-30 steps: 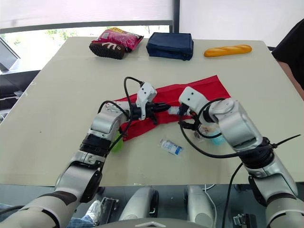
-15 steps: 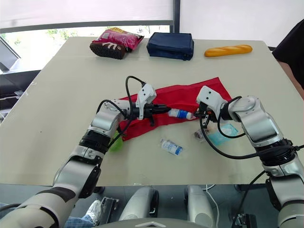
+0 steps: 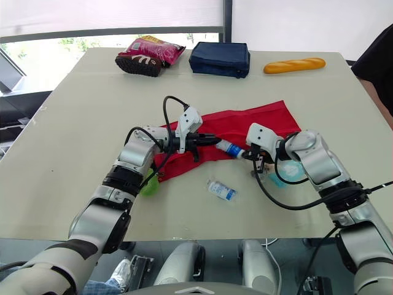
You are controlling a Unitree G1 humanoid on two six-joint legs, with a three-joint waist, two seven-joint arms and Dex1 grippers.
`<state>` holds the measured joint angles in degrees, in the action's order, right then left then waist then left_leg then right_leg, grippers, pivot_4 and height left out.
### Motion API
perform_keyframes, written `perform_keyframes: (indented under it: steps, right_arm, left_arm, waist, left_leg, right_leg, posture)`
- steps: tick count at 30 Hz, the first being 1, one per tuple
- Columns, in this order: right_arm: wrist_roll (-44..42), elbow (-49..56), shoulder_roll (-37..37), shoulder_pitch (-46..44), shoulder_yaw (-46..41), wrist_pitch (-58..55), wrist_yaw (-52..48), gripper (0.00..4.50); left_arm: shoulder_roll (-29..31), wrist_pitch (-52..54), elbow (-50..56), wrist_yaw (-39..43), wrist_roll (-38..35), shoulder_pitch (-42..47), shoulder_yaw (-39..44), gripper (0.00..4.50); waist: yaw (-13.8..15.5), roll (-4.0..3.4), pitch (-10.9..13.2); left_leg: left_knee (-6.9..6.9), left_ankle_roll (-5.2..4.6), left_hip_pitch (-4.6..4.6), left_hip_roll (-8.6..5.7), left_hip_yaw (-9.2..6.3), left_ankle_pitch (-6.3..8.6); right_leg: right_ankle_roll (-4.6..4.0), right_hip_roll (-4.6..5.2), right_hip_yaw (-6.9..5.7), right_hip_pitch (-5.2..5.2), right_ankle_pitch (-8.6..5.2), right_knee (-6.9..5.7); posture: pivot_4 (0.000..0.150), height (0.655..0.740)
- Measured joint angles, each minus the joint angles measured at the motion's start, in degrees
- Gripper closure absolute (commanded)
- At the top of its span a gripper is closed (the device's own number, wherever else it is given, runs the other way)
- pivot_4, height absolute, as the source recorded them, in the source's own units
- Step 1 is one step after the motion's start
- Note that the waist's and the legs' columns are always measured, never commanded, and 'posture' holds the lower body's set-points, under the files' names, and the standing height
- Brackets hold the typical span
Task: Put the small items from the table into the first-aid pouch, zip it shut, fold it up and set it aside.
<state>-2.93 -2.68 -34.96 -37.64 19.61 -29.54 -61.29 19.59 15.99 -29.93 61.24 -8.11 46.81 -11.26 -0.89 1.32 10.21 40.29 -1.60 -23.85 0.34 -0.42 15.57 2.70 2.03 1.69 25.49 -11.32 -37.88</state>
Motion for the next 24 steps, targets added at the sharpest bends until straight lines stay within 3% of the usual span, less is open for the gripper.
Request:
perform_keyframes:
  steps: [13,24]
  right_arm:
    - [-1.4,-0.5,7.1,-1.4,-0.4,-3.8,4.4,4.39]
    - [0.2,-8.6,14.7,-4.2,-0.7,-2.7,14.2,4.39]
  left_arm:
    - [-0.1,1.1,2.0,0.1,0.0,-0.9,0.0,4.5]
    - [-0.1,1.1,2.7,0.8,0.0,-1.5,-0.1,4.5]
  waist:
    - [0.0,-0.01,0.0]
    - [-0.1,-0.02,0.0]
  left_leg:
    - [0.0,0.0,0.0,0.0,-0.01,0.0]
    - [0.0,0.0,0.0,0.0,-0.03,0.0]
  right_leg:
    - [-0.01,0.0,0.0,0.0,0.0,-0.01]
    - [-0.02,-0.02,0.0,0.01,0.01,-0.04]
  posture:
    - [0.15,0.7105]
    - [0.15,0.7105]
